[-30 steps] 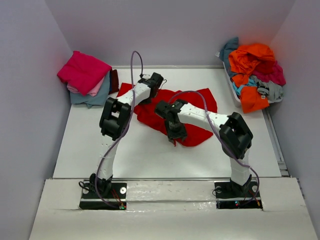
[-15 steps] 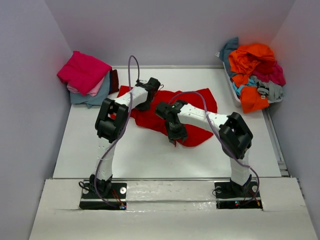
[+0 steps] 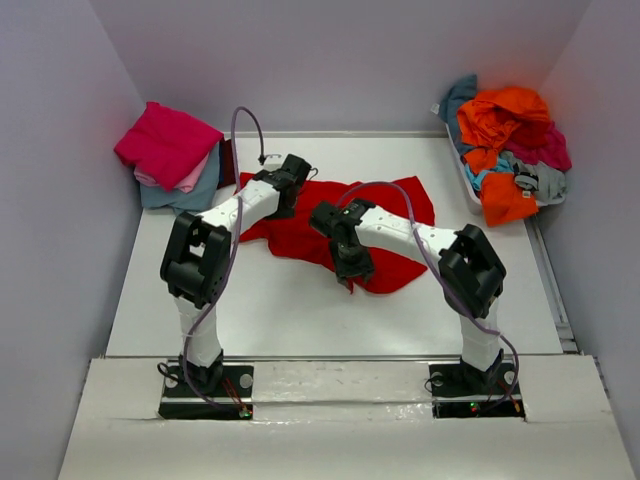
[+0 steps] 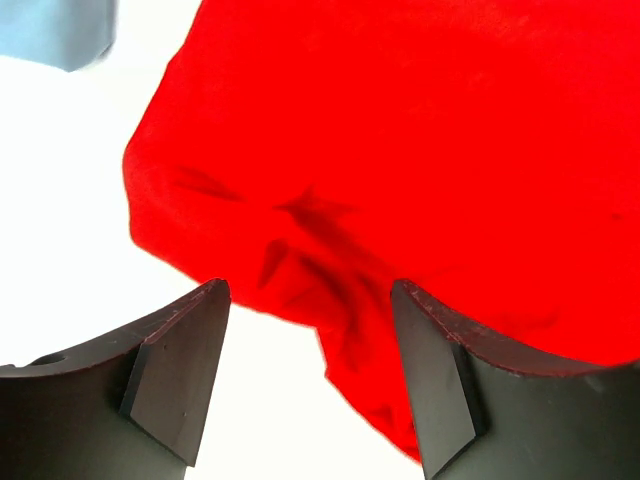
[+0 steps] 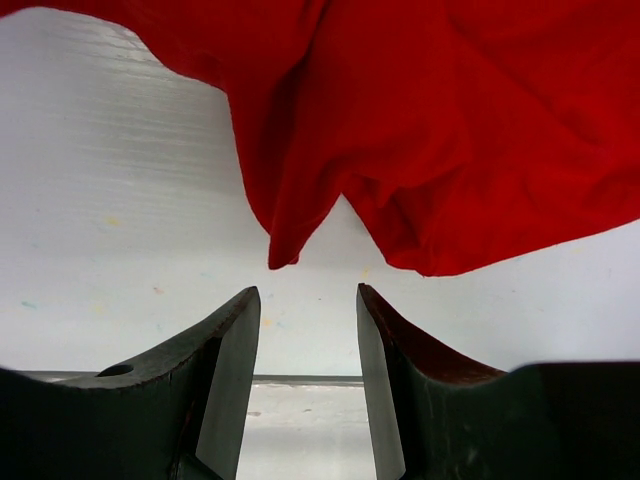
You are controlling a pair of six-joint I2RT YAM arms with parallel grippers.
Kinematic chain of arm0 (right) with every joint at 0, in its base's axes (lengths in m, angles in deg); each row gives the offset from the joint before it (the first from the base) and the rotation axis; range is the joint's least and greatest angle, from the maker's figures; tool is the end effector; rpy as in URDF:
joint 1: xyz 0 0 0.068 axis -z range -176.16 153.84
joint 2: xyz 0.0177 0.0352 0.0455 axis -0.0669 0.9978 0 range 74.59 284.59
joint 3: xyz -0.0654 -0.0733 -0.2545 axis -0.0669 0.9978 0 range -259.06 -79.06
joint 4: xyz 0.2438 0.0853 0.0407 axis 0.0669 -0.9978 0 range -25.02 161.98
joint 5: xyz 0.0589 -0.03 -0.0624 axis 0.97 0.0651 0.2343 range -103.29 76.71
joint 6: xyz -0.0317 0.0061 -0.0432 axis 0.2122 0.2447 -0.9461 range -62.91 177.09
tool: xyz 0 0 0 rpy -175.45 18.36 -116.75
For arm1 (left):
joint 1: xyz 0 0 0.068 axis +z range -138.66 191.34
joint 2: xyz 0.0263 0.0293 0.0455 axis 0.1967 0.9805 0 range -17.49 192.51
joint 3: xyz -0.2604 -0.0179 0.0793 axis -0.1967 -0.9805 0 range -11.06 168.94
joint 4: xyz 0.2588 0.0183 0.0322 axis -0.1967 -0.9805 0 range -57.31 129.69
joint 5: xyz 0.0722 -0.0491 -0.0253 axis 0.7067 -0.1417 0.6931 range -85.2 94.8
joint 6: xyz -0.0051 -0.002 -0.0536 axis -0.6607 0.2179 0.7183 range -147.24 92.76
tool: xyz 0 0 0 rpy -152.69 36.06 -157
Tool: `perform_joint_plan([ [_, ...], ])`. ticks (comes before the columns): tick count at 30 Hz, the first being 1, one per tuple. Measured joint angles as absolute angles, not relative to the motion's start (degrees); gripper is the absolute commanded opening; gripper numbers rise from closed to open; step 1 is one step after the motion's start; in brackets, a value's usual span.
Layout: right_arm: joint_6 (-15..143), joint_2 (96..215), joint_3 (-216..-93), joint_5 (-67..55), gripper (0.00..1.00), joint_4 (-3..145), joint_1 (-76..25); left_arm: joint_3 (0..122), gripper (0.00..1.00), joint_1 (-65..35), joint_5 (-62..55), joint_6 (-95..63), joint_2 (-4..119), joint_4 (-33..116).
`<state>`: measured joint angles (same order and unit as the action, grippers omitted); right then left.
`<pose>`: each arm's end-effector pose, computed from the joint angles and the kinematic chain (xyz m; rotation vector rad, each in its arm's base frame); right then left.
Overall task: Fold and stack the t-shirts
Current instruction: Fold the tshirt
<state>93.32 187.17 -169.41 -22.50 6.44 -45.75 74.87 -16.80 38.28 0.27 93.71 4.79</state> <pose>0.2475 0.2821 0.2110 -0.3443 2.9808 -0.1370 0.3744 -0.1780 0.2194 -0.1789 2.4005 0.3399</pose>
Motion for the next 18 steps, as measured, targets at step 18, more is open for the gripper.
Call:
perform_joint_plan([
  [18,92.44,188.65,-172.32,-21.83,0.49,6.50,-45.75,62.39,0.78,-16.65,38.84,5.63,84.03,2.37],
])
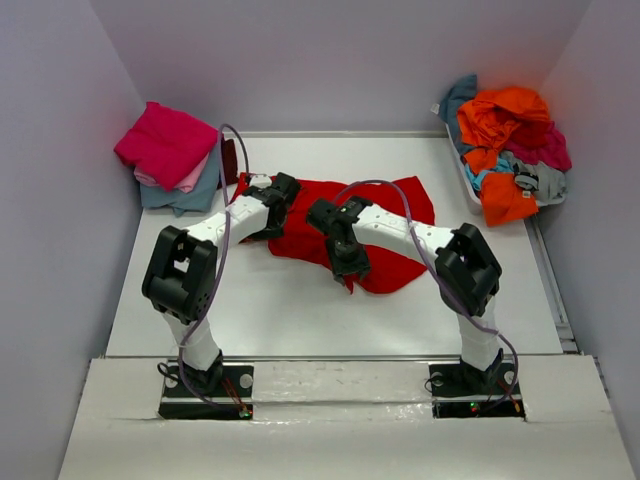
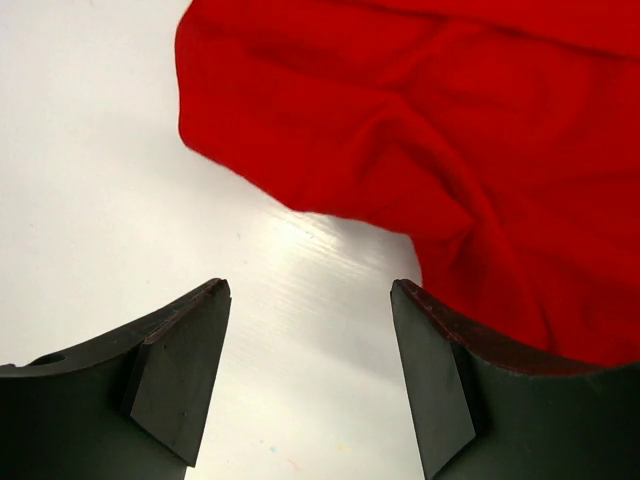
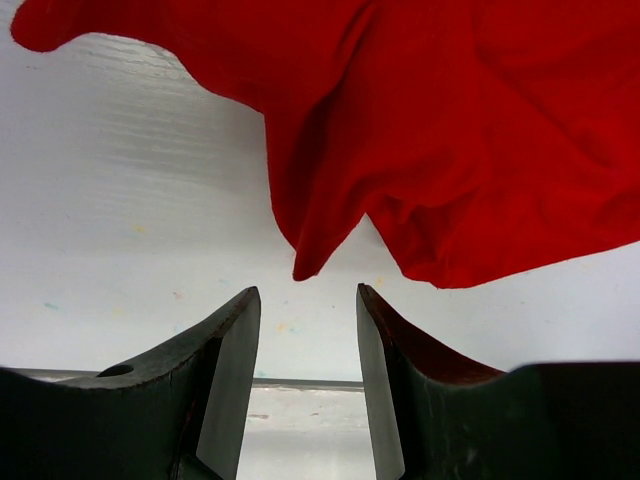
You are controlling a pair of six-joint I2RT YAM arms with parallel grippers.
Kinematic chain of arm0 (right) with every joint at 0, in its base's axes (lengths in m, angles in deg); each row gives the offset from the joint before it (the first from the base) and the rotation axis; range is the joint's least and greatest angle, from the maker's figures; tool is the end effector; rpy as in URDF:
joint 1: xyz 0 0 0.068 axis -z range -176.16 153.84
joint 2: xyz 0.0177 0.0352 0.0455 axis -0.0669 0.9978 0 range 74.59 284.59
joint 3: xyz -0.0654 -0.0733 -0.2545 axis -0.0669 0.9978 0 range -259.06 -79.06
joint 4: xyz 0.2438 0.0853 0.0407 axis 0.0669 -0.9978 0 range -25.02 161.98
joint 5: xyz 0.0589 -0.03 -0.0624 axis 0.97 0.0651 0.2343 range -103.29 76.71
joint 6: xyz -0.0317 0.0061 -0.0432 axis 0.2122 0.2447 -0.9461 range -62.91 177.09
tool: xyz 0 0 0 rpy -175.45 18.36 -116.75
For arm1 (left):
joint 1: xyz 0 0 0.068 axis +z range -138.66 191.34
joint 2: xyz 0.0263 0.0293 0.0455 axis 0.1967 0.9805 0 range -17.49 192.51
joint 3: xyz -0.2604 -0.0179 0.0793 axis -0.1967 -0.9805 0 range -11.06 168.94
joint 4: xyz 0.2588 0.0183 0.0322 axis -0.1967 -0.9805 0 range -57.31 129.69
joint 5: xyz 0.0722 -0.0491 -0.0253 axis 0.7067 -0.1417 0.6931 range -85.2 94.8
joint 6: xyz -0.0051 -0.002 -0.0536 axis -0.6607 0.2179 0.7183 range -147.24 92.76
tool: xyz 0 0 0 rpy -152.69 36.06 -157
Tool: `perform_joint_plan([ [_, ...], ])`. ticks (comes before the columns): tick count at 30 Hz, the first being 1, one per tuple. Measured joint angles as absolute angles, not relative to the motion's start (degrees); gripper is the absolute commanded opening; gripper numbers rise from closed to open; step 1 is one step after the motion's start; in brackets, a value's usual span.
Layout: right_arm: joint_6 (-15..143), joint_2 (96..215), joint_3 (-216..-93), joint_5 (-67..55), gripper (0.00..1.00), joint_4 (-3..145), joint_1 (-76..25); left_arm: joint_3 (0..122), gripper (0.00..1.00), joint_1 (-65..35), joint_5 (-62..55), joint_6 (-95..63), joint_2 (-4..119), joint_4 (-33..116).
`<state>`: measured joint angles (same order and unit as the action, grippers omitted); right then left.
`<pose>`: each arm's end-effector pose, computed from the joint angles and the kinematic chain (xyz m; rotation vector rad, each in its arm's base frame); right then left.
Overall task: Fold and stack the t-shirts
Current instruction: Fold the tshirt
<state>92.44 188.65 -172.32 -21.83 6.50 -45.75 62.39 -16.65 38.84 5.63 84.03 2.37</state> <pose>0.2537 0.2899 0.2146 -0.3636 2.9694 -0.0990 0.3274 -0.1514 0.2158 -0.2681 2.4457 0.3767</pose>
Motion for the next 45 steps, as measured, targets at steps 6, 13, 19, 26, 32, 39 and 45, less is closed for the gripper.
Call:
perform_joint_plan([
  [6,92.44,188.72,-172.12,-21.65,0.49,6.90,-45.75,58.96,0.78,-13.72,36.92,6.78,83.76,2.43],
  [13,92.42,188.72,-171.84,-21.54,0.49,7.12,-45.75,57.59,0.78,-9.32,35.57,6.85,83.68,4.10],
  [19,92.42,188.72,-171.07,-21.56,0.49,7.44,-45.75,58.26,0.77,-8.78,35.28,6.30,84.49,5.01],
  [26,92.44,188.72,-170.92,-21.59,0.49,7.53,-45.75,61.10,0.74,-8.80,34.87,5.10,88.94,7.22],
  [32,92.44,188.72,-170.92,-21.59,0.49,7.51,-45.75,61.45,0.70,-8.78,33.47,4.27,91.15,8.62],
  [39,92.44,188.72,-170.92,-21.61,0.49,7.51,-45.75,61.74,0.40,-8.73,32.24,3.42,91.76,10.22],
  [45,92.44,188.72,-170.92,-21.61,0.49,7.51,-45.75,61.72,0.06,-8.73,31.57,3.07,92.29,11.07],
])
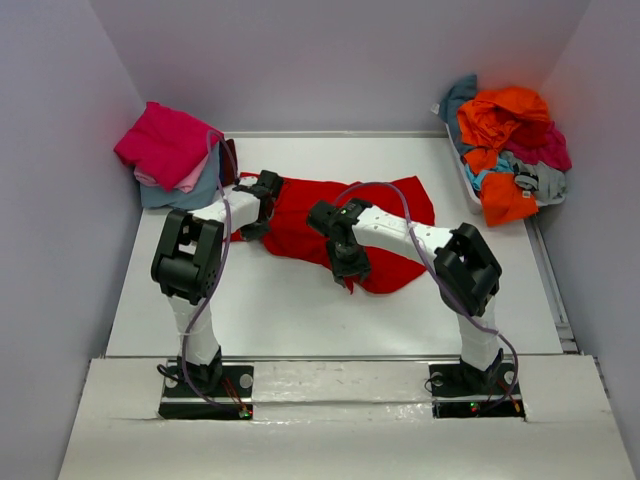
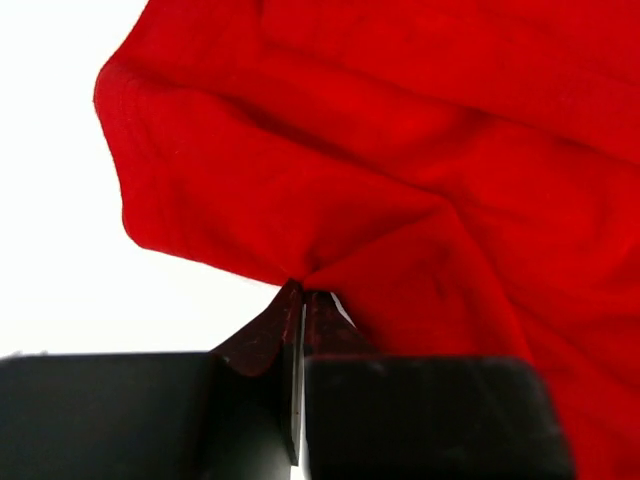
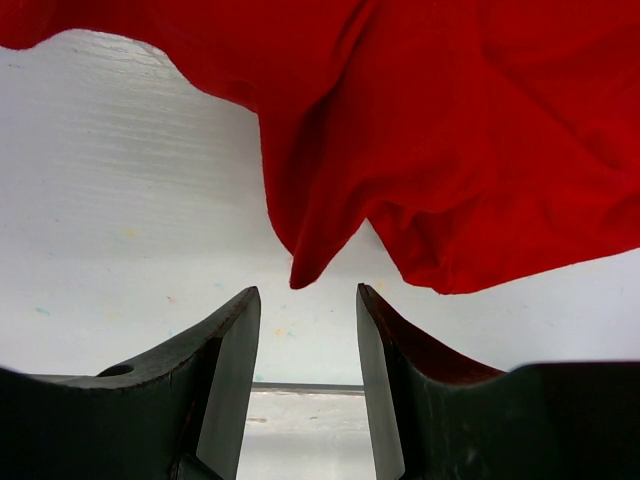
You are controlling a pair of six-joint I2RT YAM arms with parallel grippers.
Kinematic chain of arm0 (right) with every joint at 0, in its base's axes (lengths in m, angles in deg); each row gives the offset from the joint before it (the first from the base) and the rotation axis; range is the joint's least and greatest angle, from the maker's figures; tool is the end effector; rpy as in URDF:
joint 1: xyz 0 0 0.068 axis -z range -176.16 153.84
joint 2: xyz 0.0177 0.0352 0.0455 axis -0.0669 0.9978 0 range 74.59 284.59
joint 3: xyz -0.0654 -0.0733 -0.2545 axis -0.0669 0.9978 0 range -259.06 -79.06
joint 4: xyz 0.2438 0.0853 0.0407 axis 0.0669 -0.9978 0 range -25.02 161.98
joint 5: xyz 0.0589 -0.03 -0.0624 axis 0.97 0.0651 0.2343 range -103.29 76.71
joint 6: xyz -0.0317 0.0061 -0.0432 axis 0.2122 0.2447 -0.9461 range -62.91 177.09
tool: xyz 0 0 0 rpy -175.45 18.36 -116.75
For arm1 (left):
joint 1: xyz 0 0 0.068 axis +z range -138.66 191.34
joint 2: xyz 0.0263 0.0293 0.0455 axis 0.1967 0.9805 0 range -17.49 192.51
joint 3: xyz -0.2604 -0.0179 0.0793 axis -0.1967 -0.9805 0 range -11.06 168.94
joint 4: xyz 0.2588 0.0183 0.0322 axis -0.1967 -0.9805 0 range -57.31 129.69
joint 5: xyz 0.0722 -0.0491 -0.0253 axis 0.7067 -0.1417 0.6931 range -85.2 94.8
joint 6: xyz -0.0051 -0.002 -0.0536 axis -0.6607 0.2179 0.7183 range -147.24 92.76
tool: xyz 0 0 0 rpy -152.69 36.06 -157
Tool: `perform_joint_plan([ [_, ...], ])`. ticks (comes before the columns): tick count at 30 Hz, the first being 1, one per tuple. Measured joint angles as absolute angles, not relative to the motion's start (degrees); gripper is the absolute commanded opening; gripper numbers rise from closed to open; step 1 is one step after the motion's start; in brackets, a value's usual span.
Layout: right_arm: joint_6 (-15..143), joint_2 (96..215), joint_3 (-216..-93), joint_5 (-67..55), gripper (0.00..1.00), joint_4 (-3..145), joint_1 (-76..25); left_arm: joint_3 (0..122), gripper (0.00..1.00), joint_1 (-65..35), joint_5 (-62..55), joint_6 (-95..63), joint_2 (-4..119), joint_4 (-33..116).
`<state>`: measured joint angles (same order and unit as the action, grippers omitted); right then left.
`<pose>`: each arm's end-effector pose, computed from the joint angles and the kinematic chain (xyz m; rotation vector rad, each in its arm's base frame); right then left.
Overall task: Fold and stack the t-shirts
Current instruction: Fold the tshirt
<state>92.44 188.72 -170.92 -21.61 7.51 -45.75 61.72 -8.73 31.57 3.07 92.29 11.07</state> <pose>0.2526 0.2889 0.2080 -0.3656 2.9776 -0.1031 0.3668 -0.1169 0.1661 -0.3575 2.5251 0.3142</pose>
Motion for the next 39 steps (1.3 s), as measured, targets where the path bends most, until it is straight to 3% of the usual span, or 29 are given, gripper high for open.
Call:
perform_joint_plan([
  [23,92.44,188.72,-170.33,-21.65,0.49,7.51,-45.75,66.35,0.06,-10.11,41.16,4.86,83.79,9.19],
  [34,92.44,188.72,-170.28,-21.96,0.49,7.49,-45.75,76.67,0.06,-11.07,41.66,1.21,96.57,7.42],
  [37,92.42,188.72,-170.13,-22.00,0.49,7.49,-45.75,79.79,0.12,-11.07,41.27,0.47,101.31,5.91],
  [39,92.42,188.72,-170.11,-22.00,0.49,7.49,-45.75,82.33,0.22,-11.07,40.92,0.03,104.13,4.36],
])
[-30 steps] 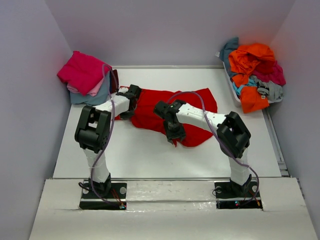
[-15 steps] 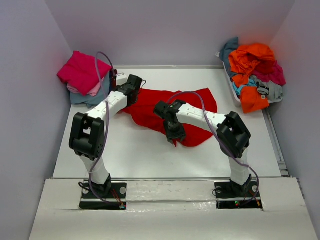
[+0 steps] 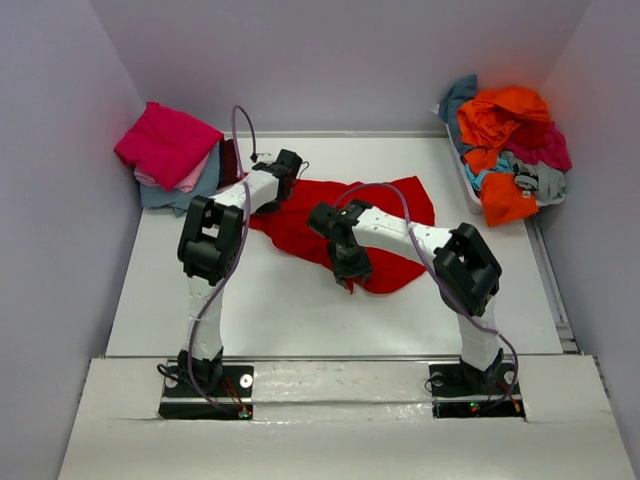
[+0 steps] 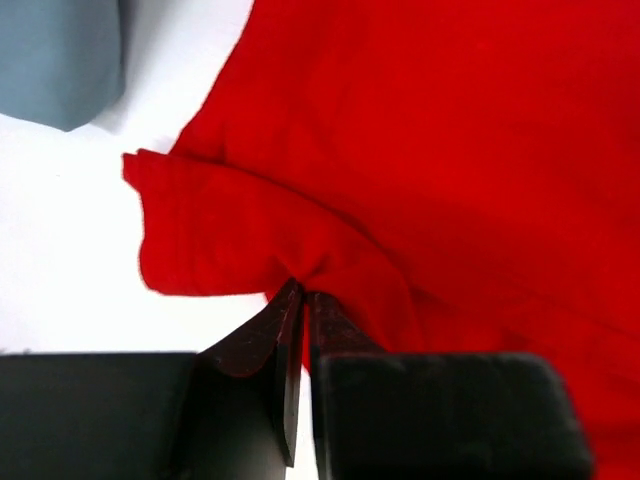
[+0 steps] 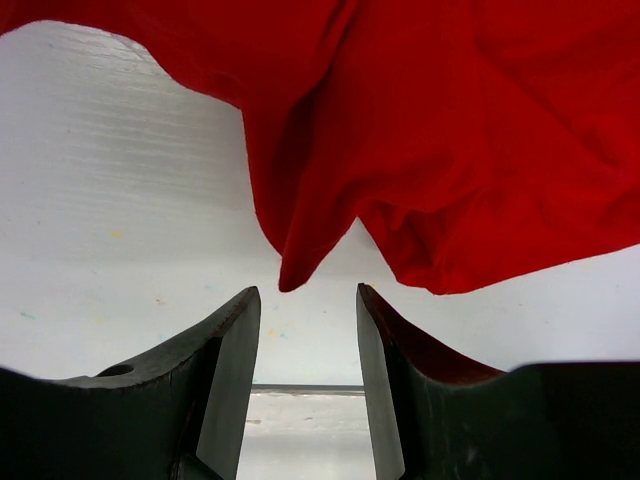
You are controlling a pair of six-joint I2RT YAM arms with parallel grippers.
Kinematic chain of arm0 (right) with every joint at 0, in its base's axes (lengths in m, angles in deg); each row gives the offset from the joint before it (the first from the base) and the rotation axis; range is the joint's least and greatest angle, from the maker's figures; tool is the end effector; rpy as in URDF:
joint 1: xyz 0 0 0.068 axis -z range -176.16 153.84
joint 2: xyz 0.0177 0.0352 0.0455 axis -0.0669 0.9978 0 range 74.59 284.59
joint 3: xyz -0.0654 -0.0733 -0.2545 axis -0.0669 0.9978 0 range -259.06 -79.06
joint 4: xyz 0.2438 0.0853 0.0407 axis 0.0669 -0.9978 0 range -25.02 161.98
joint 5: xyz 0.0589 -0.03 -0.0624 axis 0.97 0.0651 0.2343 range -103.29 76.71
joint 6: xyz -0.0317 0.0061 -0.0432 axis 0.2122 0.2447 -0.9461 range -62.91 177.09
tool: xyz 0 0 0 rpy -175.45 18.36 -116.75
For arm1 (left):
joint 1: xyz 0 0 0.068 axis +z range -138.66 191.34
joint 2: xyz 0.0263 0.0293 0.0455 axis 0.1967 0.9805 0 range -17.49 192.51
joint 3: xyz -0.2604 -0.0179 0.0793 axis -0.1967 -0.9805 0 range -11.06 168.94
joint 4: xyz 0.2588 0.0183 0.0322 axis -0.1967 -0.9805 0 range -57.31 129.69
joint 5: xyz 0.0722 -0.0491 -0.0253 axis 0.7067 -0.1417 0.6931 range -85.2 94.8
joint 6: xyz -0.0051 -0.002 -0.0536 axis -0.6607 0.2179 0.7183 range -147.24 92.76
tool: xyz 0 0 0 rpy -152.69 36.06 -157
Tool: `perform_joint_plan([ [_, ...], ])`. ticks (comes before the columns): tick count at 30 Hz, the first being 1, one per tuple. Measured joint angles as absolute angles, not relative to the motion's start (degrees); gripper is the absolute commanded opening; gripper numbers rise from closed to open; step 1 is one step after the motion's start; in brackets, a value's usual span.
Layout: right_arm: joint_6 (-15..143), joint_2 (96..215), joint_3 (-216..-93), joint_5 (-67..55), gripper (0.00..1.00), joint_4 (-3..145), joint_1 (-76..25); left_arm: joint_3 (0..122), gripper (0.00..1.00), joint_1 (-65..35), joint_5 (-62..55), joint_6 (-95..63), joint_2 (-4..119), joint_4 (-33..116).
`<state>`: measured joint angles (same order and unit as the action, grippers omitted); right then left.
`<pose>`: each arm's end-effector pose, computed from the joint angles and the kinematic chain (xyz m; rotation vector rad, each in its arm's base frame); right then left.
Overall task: Fold and stack the t-shirts
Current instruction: Fold the tshirt
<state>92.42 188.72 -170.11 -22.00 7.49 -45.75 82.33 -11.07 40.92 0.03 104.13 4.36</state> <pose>0.2514 0.2871 0.2045 -0.3682 2.9825 -0.1256 0.4225 -0.1515 0.1833 -0.2886 2.4178 0.4788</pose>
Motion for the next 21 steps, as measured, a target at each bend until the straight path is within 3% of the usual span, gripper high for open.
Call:
perform_joint_plan([
  [1,92.42,188.72,-170.11,-22.02,0.49,7.49,-45.75,83.25,0.29,-11.09,40.81,-0.21,105.14,3.92],
  [2,92.42,188.72,-170.11,-22.02,0.49,7.49,-45.75,84.36,0.45,-11.09,40.72,-0.36,106.32,3.26],
  [6,92.42,188.72,-170.11,-22.02,0.49,7.49,-45.75,86.63,0.68,-11.07,40.92,-0.84,108.02,1.49],
  [14,92.20,188.74,-170.11,-21.96,0.49,7.51,-45.75,89.41,0.81,-11.23,42.43,-0.63,108.51,-0.54],
  [21,91.79,189.61,-170.09,-21.83,0.49,7.62,-45.75,89.56,0.82,-11.49,43.32,0.51,108.77,-1.04],
])
